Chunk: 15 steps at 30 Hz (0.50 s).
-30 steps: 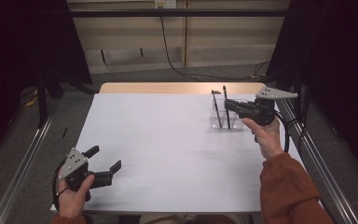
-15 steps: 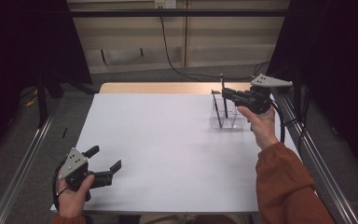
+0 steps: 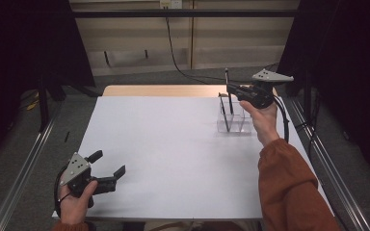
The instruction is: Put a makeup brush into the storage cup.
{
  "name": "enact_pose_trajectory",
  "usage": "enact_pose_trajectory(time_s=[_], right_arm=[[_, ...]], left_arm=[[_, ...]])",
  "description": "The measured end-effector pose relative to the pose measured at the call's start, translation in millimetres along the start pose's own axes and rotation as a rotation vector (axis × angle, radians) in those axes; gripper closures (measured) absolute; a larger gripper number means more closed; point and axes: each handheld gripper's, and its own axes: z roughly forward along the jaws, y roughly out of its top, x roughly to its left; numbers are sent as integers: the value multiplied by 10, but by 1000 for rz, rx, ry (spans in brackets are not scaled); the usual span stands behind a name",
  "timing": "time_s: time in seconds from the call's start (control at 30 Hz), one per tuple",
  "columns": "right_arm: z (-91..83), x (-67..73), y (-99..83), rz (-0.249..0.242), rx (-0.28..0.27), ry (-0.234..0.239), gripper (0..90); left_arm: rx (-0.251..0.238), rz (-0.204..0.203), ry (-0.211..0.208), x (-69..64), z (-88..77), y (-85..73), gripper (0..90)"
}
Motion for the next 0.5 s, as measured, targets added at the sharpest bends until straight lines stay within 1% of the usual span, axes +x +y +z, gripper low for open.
enact_pose_trajectory(time_s=[0.13,0.17,0.33,0.5], right_arm=[[89,-59,-25,3,27,-26,845],[105,-73,-32,13,27,-34,845],[139,-121,-47,29,21,-51,845],[175,-133,-65,46,10,-48,845]], left_arm=[[-2,-1,-1,0,-2,0,22],[-2,0,-1,0,-2,0,22],[-2,2,-1,4,-2,2,22],[-3,3,0,4,-4,2,22]])
